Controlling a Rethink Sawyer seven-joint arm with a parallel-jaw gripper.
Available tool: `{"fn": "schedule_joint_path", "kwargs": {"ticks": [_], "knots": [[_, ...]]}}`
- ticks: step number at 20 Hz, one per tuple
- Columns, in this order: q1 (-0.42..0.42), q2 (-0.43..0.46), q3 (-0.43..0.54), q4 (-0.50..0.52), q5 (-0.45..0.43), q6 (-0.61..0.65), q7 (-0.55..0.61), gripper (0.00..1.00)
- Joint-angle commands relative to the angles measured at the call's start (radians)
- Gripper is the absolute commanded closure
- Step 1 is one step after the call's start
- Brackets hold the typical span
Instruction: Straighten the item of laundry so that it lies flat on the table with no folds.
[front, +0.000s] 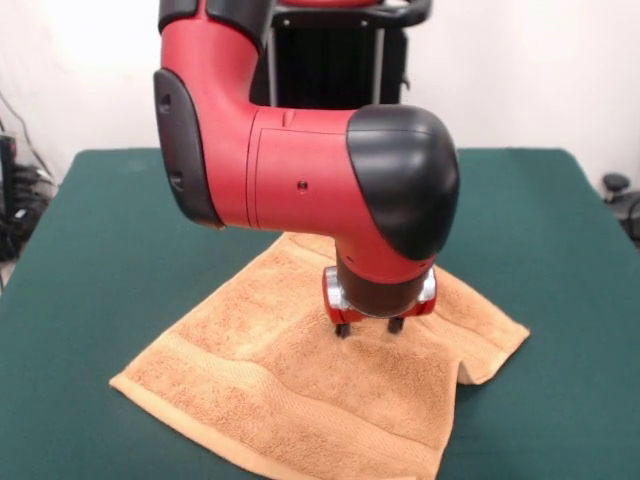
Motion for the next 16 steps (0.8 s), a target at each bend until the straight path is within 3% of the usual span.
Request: {"fn": "schedule_joint_path", "kwargs": {"ticks": [1,3,10,16], "knots": [[0.025,0.089,0.003,0.258,0.013,0.008,0.230,0.00],[0.020,0.069,0.009,0.297,0.013,-0.096,0.228,0.00],[0.024,0.086,-0.007,0.300,0.072,0.032,0.277,0.00],[0.034,0.086,-0.023,0.311,0.094,0.009,0.278,0.00]]}}
